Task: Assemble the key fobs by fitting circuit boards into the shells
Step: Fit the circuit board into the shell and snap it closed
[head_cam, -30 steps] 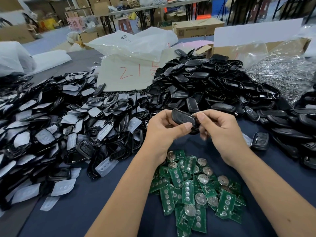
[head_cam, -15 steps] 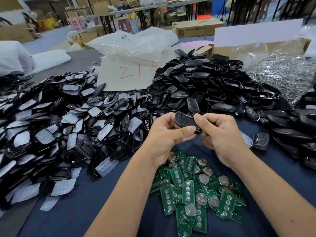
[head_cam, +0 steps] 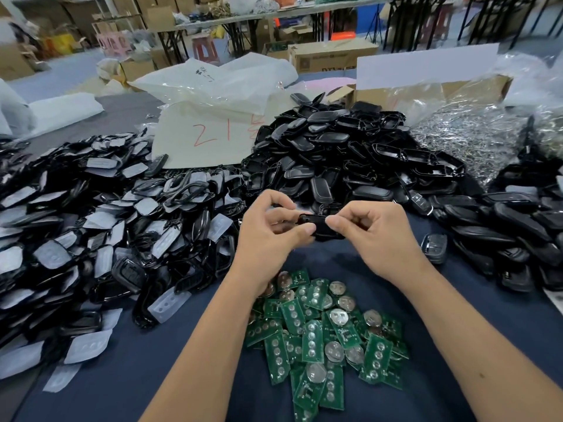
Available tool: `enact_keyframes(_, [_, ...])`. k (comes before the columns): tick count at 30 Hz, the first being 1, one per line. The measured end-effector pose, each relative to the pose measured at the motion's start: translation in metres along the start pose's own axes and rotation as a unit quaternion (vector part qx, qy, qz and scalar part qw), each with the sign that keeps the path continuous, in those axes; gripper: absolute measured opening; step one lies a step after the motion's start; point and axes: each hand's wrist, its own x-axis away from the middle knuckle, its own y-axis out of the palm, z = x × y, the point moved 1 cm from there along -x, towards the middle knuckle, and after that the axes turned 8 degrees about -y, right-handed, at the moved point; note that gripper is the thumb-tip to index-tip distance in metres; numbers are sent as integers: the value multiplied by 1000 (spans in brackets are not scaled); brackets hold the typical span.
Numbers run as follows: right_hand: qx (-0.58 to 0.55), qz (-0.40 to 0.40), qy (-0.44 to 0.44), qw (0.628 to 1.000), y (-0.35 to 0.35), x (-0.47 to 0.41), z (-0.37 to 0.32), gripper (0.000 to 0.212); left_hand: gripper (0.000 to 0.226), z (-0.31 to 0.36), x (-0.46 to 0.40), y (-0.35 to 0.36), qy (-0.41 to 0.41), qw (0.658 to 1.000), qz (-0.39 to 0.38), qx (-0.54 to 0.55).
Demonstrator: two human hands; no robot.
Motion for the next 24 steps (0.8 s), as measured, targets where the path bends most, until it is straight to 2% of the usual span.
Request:
enact_keyframes(2, [-1, 0, -7, 1000, -5, 0, -3, 19, 28, 2, -1, 4, 45, 997, 25, -59])
enact_keyframes(4, [7, 3, -18, 1000, -8, -1, -5, 15, 27, 5, 0, 7, 55, 995, 39, -73])
enact_keyframes(8, [-24, 45, -20, 999, -15, -1, -2, 21, 23, 10, 2, 22, -1, 1000, 7, -25])
enact_keyframes(11, [-46, 89, 1, 995, -22, -2, 2, 23, 23, 13, 4, 58, -48, 998, 1, -41])
enact_keyframes(14, [-2, 151, 25, 988, -41, -1, 9, 13, 24, 13, 3, 96, -91, 995, 20, -32])
enact_keyframes(17, [32, 204, 58, 977, -68, 5, 20, 4, 29, 18, 1, 129, -94, 994, -15, -61])
enact_keyframes(19, [90, 198, 62, 974, -85, 11, 23, 6, 31, 25, 2, 145, -83, 987, -74, -113])
enact_keyframes(21, [148, 155, 66, 975, -102, 13, 22, 9, 30, 28, 1, 155, -78, 978, -137, -137])
enact_keyframes(24, [225, 79, 88, 967, -126, 8, 20, 10, 25, 31, -3, 163, -40, 970, -145, -191])
